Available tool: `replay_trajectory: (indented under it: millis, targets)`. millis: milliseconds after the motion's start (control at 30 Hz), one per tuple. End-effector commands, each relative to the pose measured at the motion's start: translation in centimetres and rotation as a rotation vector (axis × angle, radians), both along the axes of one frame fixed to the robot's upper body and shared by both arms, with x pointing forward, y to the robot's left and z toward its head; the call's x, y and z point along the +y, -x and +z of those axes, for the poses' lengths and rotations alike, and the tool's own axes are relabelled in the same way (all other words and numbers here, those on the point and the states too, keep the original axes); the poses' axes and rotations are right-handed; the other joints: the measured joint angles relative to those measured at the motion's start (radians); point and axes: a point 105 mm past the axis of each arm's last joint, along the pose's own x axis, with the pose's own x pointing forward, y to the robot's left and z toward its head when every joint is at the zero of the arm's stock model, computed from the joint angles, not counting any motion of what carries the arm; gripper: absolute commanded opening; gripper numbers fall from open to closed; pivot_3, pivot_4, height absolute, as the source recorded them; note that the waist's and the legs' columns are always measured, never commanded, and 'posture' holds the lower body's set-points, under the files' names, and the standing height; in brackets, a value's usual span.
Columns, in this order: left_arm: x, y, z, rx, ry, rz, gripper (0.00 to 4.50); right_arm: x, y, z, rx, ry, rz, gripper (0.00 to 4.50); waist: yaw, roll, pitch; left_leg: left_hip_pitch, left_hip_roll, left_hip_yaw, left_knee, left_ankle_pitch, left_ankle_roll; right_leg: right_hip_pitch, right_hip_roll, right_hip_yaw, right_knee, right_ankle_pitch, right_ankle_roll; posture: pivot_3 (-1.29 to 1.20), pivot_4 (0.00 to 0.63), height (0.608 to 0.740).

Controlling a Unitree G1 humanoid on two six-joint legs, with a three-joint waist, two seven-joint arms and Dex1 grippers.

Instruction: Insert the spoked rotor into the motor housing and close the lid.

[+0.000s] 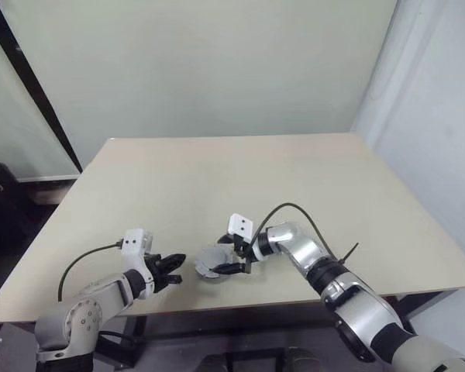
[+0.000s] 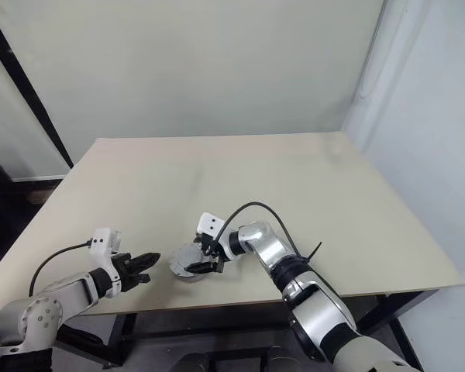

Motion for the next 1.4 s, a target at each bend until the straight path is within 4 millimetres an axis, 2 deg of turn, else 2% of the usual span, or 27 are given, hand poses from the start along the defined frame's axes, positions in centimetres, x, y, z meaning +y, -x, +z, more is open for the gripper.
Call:
replay_trajectory:
  millis: [33, 533, 867, 967, 1033, 1400]
  targets:
    - [-0.4, 0.2, 1.1, -0.038, 0.004, -0.02, 0.0, 0.6, -0.8, 1.3, -0.042, -0.026, 0.01, 4.47, 0.0, 0.0, 0.0, 0.0, 0.0, 0.0, 0.0, 0.0, 0.0, 0.0, 0.0, 0.0, 0.0, 0.0, 0.0, 0.0, 0.0, 0.74]
    - [1.2, 1.7, 1.3, -0.029, -0.021, 0.047, 0.0, 1.0, -1.0, 0.0, -0.022, 0.035, 0.006, 4.47, 0.0, 0.0, 0.0, 0.001, 0.0, 0.0, 0.0, 0.0, 0.0, 0.0, 0.0, 0.001, 0.001, 0.0, 0.0, 0.0, 0.0, 0.74]
    - [1.4, 2.0, 1.4, -0.029, -0.026, 0.064, 0.0, 1.3, -1.1, -0.5, 0.002, 0.045, -0.034, 4.47, 0.0, 0.0, 0.0, 0.001, 0.0, 0.0, 0.0, 0.0, 0.0, 0.0, 0.0, 0.001, 0.001, 0.0, 0.0, 0.0, 0.0, 0.74]
    - [1.4, 1.9, 1.4, -0.029, -0.026, 0.065, 0.0, 1.2, -1.3, -0.5, -0.004, 0.043, -0.045, 3.87, 0.0, 0.0, 0.0, 0.001, 0.0, 0.0, 0.0, 0.0, 0.0, 0.0, 0.0, 0.001, 0.001, 0.0, 0.0, 0.0, 0.0, 0.74]
    - [1.3, 1.8, 1.4, -0.03, -0.027, 0.065, 0.0, 1.2, -1.3, -0.5, -0.006, 0.043, -0.049, 3.29, 0.0, 0.0, 0.0, 0.001, 0.0, 0.0, 0.0, 0.0, 0.0, 0.0, 0.0, 0.001, 0.001, 0.0, 0.0, 0.0, 0.0, 0.74]
    - [0.9, 1.3, 1.4, -0.033, -0.021, 0.052, 0.0, 1.2, -1.9, -0.4, 0.019, 0.027, -0.126, 3.29, 0.001, 0.0, 0.0, 0.001, 0.0, 0.0, 0.0, 0.0, 0.0, 0.001, 0.0, 0.001, 0.001, 0.0, 0.0, 0.0, 0.0, 0.74]
